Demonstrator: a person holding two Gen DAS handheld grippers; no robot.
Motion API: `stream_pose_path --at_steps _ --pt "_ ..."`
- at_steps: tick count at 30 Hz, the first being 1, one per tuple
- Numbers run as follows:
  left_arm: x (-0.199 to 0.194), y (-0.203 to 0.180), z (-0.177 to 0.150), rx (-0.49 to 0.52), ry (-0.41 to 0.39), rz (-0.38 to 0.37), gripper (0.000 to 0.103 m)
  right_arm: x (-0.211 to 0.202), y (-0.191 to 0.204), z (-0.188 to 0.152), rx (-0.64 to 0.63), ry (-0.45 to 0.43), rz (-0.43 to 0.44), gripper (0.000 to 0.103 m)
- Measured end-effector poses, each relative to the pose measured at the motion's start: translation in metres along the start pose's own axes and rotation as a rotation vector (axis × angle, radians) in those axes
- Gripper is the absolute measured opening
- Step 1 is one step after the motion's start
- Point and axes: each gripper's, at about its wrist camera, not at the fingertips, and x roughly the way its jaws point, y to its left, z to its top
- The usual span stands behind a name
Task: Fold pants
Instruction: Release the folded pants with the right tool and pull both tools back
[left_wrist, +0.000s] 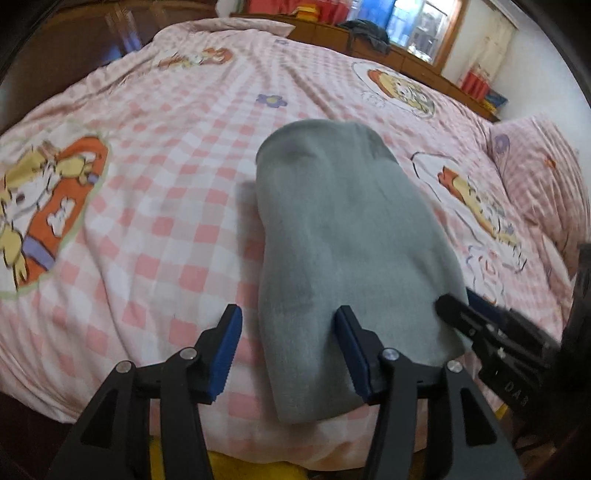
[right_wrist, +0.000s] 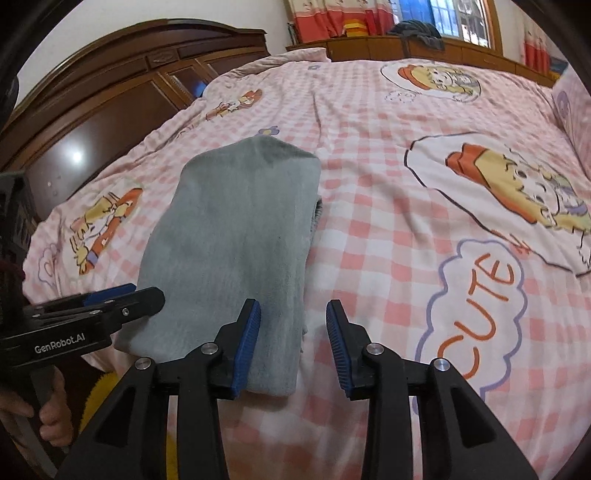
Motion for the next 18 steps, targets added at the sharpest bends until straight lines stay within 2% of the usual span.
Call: stream_pose_path --at_steps 7,10,12,15,18 --pt "-0.018 -0.013 -0.003 0.01 -0.021 0.071 0.056 -0.023 0.006 0.001 0.008 -0.007 -0.018 0.039" --pt "-0.026 -0.018 -0.007 0.005 -0.02 0.084 0.067 -0.033 0.01 -0.003 0.0 -0.006 -0.021 0.043" --pt "-0.03 -0.021 -0.01 0.007 -0.023 0.09 0.076 -0.037 0.011 -0.005 -0.003 -0.009 -0.028 0.052" --pt "-0.034 -0.027 -0.014 0.022 -0.023 0.116 0.083 -0.042 0.011 -0.01 -0.007 -0.004 -0.05 0.056" --pt "-0.034 -0.03 -0.018 0.029 -0.017 0.125 0.085 -0.041 0.009 -0.014 -0.003 0.009 -0.066 0.056"
